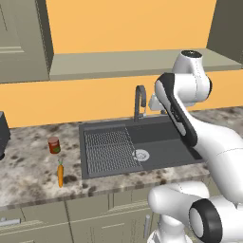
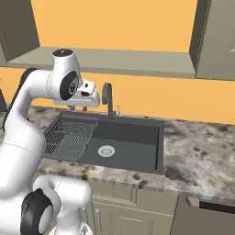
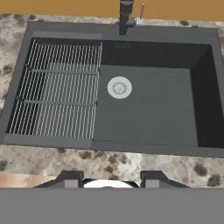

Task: Turn on the sink faucet. Then move the carrot from the counter to the sink. Turn off the sink. Move the vegetable from the sink to the pot next to the stove. Finally move the pot to the rear left burner.

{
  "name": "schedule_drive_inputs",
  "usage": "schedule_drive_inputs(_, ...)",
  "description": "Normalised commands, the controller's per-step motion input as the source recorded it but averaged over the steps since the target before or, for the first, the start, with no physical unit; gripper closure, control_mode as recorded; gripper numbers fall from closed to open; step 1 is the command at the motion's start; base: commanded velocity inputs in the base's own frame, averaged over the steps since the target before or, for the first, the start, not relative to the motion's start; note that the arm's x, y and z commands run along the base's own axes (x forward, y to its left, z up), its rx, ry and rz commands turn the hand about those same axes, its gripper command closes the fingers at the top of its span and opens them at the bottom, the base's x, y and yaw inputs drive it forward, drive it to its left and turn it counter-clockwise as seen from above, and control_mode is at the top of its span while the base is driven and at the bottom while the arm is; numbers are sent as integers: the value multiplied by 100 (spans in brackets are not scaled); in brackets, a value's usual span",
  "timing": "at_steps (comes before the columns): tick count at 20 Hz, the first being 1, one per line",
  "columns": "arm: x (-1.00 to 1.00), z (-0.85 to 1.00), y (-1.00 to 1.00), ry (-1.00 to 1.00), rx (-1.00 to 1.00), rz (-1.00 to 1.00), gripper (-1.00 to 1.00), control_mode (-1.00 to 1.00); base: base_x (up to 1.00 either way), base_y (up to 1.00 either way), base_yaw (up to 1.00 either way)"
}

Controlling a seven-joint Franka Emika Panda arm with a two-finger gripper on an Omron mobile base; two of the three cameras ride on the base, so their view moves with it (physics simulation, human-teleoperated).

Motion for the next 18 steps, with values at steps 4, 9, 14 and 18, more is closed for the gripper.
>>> schedule_drive_inputs(4, 3, -2, -20, -2, 0, 4, -100, -100, 0, 0, 0)
schedule_drive_inputs(9, 0, -2, -83, -6, 6, 13, -100, -100, 0, 0, 0)
schedule_drive_inputs(14, 5, -4, -81, -10, 7, 15, -100, -100, 0, 0, 0)
schedule_drive_inputs(18, 11, -16, -53, -10, 6, 16, -100, -100, 0, 0, 0)
